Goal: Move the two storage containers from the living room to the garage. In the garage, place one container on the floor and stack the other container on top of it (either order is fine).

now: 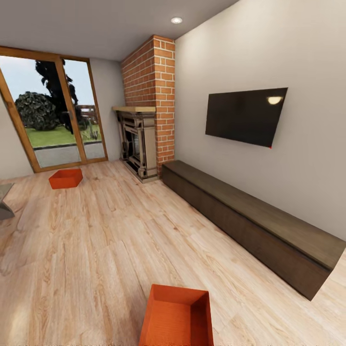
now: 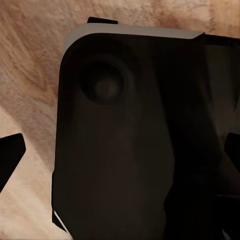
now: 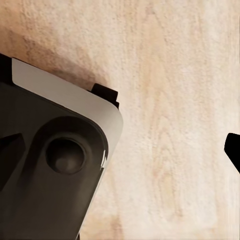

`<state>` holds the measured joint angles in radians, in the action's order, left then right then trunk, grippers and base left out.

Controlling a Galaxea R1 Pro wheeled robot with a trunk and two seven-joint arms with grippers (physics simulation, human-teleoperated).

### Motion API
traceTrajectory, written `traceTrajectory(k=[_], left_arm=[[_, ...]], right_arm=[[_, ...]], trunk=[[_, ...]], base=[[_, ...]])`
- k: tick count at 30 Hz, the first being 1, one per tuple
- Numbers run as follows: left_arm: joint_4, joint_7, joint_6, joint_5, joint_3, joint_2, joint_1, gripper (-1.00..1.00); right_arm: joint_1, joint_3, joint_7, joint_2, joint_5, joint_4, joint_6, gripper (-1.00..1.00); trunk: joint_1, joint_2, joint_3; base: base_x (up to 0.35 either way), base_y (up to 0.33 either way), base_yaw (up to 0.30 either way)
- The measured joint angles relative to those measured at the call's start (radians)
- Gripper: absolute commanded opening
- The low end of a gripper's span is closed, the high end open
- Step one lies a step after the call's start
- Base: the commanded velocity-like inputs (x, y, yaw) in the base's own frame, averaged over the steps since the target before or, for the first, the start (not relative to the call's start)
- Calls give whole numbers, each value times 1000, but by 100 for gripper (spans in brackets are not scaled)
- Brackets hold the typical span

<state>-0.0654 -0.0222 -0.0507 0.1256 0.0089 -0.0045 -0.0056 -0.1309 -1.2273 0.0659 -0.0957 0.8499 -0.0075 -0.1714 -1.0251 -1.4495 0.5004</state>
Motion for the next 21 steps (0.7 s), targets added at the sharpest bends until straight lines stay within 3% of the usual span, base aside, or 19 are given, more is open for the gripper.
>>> traceTrajectory(k=[9,21], left_arm=[[0,0,0,0,0,0,0,100],[0,0,0,0,0,0,0,100]], right_arm=[[0,1,0,0,0,0,-1,100],[1,0,0,1,0,0,-1,100]], trunk=[[0,0,15],[0,0,28]], base=[[0,0,-5],[0,0,-92]])
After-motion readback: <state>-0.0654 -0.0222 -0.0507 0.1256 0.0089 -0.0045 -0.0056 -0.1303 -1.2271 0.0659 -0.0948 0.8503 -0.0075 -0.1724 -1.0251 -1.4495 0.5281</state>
